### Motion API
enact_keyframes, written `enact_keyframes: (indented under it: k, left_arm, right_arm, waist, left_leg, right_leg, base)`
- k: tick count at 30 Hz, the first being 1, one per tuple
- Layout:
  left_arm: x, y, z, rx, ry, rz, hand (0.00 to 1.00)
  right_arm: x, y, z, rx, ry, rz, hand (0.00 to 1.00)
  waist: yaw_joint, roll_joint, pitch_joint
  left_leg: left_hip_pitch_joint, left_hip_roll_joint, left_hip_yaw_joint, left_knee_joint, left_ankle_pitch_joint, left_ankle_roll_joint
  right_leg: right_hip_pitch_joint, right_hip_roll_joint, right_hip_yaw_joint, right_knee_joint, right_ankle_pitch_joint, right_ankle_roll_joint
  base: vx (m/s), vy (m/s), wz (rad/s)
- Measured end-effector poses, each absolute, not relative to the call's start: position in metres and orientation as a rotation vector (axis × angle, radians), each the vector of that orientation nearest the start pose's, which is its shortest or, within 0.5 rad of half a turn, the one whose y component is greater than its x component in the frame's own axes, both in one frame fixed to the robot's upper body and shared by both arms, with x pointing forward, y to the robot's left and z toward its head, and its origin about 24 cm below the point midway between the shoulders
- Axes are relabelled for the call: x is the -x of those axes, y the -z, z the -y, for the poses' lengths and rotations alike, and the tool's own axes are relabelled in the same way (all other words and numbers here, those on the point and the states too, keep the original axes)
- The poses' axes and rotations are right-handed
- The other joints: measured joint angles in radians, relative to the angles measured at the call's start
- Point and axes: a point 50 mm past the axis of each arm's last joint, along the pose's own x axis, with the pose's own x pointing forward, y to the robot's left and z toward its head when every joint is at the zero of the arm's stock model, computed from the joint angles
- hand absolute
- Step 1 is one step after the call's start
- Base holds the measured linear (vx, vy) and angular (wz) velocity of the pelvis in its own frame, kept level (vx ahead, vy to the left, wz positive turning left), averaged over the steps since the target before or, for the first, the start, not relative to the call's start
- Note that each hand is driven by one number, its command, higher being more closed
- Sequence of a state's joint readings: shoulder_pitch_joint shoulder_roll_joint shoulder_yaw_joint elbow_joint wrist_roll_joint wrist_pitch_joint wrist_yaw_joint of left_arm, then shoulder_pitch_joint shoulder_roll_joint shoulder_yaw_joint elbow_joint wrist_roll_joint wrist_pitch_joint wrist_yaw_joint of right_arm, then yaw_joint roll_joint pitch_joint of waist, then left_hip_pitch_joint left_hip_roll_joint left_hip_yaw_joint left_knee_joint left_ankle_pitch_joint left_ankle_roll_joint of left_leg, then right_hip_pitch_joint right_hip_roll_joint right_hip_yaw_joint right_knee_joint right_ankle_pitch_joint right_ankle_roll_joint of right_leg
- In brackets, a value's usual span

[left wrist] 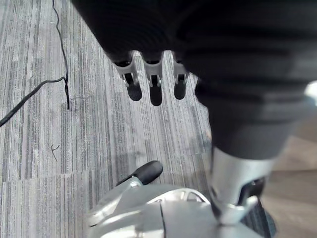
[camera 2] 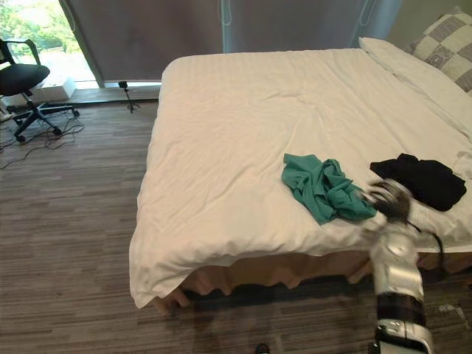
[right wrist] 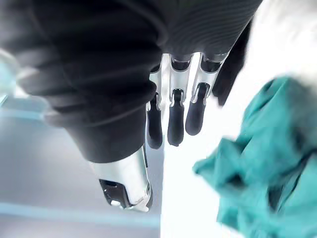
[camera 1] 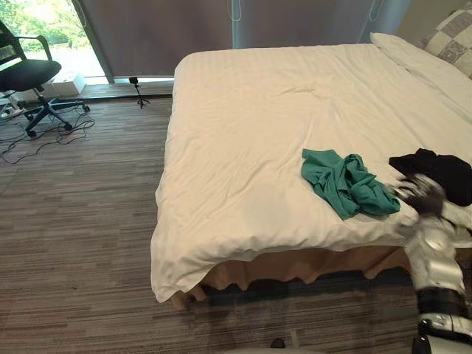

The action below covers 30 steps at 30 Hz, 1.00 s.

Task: Tidy the bed and pick cloth on bed and put in laundry

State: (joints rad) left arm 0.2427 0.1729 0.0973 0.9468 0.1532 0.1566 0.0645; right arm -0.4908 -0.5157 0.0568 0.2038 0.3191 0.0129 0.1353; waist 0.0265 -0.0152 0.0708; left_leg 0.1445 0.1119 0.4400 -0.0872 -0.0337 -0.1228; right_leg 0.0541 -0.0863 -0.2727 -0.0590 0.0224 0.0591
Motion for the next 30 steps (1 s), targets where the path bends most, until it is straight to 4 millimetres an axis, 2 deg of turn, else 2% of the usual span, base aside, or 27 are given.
enact_keyframes:
  k: [1,2,4,5,6,7,9,10,13,15,18,20,23,26,27,30]
  left_arm:
    - [-0.036,0.160,-0.240,-0.279,-0.210,-1.329,0.00]
    - [-0.038,0.159,-0.241,-0.281,-0.210,-1.325,0.00]
    - [-0.044,0.159,-0.242,-0.276,-0.215,-1.303,0.00]
    - [-0.046,0.158,-0.242,-0.271,-0.218,-1.297,0.00]
    - [-0.061,0.157,-0.243,-0.272,-0.224,-1.259,0.00]
    - [-0.079,0.154,-0.242,-0.269,-0.220,-1.211,0.00]
    - [-0.101,0.149,-0.239,-0.246,-0.217,-1.144,0.00]
    - [-0.123,0.144,-0.233,-0.233,-0.203,-1.079,0.00]
    - [-0.148,0.136,-0.227,-0.203,-0.209,-0.988,0.00]
    - [-0.161,0.131,-0.222,-0.205,-0.194,-0.948,0.00]
    - [-0.175,0.127,-0.214,-0.236,-0.157,-0.900,0.00]
    - [-0.188,0.122,-0.202,-0.278,-0.088,-0.855,0.00]
    - [-0.201,0.117,-0.192,-0.302,-0.037,-0.818,0.00]
    - [-0.219,0.109,-0.176,-0.348,0.033,-0.757,0.00]
    - [-0.226,0.105,-0.169,-0.369,0.059,-0.735,0.00]
    - [-0.234,0.101,-0.156,-0.389,0.108,-0.702,0.00]
  right_arm:
    - [-0.339,-0.164,0.190,0.222,-0.282,0.267,1.00]
    - [-0.339,-0.167,0.180,0.227,-0.328,0.276,1.00]
    - [-0.341,-0.176,0.137,0.207,-0.511,0.312,1.00]
    - [-0.341,-0.178,0.125,0.194,-0.557,0.322,1.00]
    - [-0.340,-0.192,0.092,0.184,-0.668,0.369,1.00]
    - [-0.339,-0.207,0.069,0.186,-0.735,0.419,1.00]
    - [-0.335,-0.224,0.047,0.192,-0.796,0.468,1.00]
    - [-0.333,-0.235,0.030,0.202,-0.841,0.498,1.00]
    - [-0.331,-0.243,0.005,0.219,-0.887,0.503,1.00]
    - [-0.336,-0.236,0.001,0.231,-0.868,0.453,1.00]
    - [-0.348,-0.224,0.004,0.254,-0.810,0.376,1.00]
    - [-0.362,-0.220,0.014,0.289,-0.727,0.335,1.00]
    - [-0.371,-0.219,0.020,0.298,-0.673,0.301,1.00]
    - [-0.378,-0.238,0.027,0.286,-0.639,0.358,1.00]
    - [-0.380,-0.245,0.030,0.287,-0.627,0.384,1.00]
    - [-0.385,-0.249,0.037,0.252,-0.607,0.411,1.00]
  waist:
    - [0.011,-0.007,0.004]
    - [0.016,-0.010,0.006]
    - [0.033,-0.018,0.022]
    - [0.035,-0.019,0.029]
    - [0.039,-0.023,0.077]
    - [0.048,-0.025,0.124]
    - [0.066,-0.021,0.181]
    - [0.079,-0.012,0.244]
    - [0.093,-0.005,0.338]
    - [0.095,0.004,0.371]
    - [0.106,0.021,0.381]
    - [0.107,0.055,0.399]
    - [0.109,0.091,0.418]
    - [0.111,0.134,0.435]
    - [0.115,0.157,0.435]
    - [0.120,0.187,0.432]
  left_leg:
    - [-0.004,0.000,-0.007,0.001,0.001,0.001]
    - [-0.006,0.000,-0.010,0.001,0.001,0.001]
    - [-0.009,-0.001,-0.024,0.003,0.001,0.002]
    - [-0.014,-0.001,-0.028,0.005,0.002,0.002]
    - [-0.036,-0.002,-0.047,0.018,0.006,0.008]
    - [-0.067,-0.002,-0.051,0.030,0.010,0.014]
    - [-0.111,-0.002,-0.058,0.043,0.020,0.022]
    - [-0.139,-0.006,-0.069,0.044,0.034,0.028]
    - [-0.205,-0.006,-0.083,0.069,0.043,0.036]
    - [-0.253,-0.012,-0.103,0.073,0.055,0.042]
    - [-0.321,-0.021,-0.117,0.073,0.067,0.053]
    - [-0.384,-0.036,-0.126,0.073,0.080,0.067]
    - [-0.428,-0.049,-0.129,0.073,0.088,0.080]
    - [-0.499,-0.067,-0.131,0.073,0.103,0.098]
    - [-0.524,-0.074,-0.131,0.074,0.109,0.104]
    - [-0.552,-0.085,-0.131,0.074,0.117,0.112]
  right_leg:
    - [0.002,-0.001,-0.005,-0.005,0.004,-0.003]
    - [0.004,-0.001,-0.009,-0.009,0.007,-0.004]
    - [0.016,-0.002,-0.027,-0.022,0.013,-0.006]
    - [0.014,-0.003,-0.030,-0.022,0.014,-0.006]
    - [0.009,-0.007,-0.044,-0.022,0.017,-0.008]
    - [-0.019,-0.010,-0.046,-0.015,0.024,-0.013]
    - [-0.053,-0.012,-0.049,-0.014,0.039,-0.017]
    - [-0.074,-0.016,-0.055,-0.014,0.047,-0.021]
    - [-0.126,-0.022,-0.067,-0.002,0.060,-0.029]
    - [-0.164,-0.028,-0.082,0.002,0.067,-0.031]
    - [-0.226,-0.037,-0.089,0.002,0.084,-0.030]
    - [-0.282,-0.052,-0.097,0.001,0.098,-0.024]
    - [-0.323,-0.061,-0.098,-0.001,0.114,-0.022]
    - [-0.392,-0.079,-0.096,-0.004,0.137,-0.016]
    - [-0.414,-0.085,-0.096,-0.008,0.148,-0.014]
    - [-0.441,-0.095,-0.092,-0.014,0.157,-0.009]
  base:
    - [0.01,-0.020,0.16]
    - [0.01,-0.017,0.16]
    - [0.01,-0.015,0.18]
    - [-0.03,-0.016,0.32]
    - [-0.09,-0.021,0.28]
    - [-0.09,-0.019,0.25]
    - [-0.11,-0.019,0.12]
    - [-0.16,-0.024,0.21]
    - [-0.10,-0.009,0.14]
    - [-0.05,0.006,0.26]
    - [-0.02,0.040,0.16]
    - [-0.03,0.059,0.18]
    - [-0.03,0.072,0.09]
    - [-0.04,0.088,0.07]
    - [-0.04,0.074,0.06]
    - [-0.05,0.067,0.03]
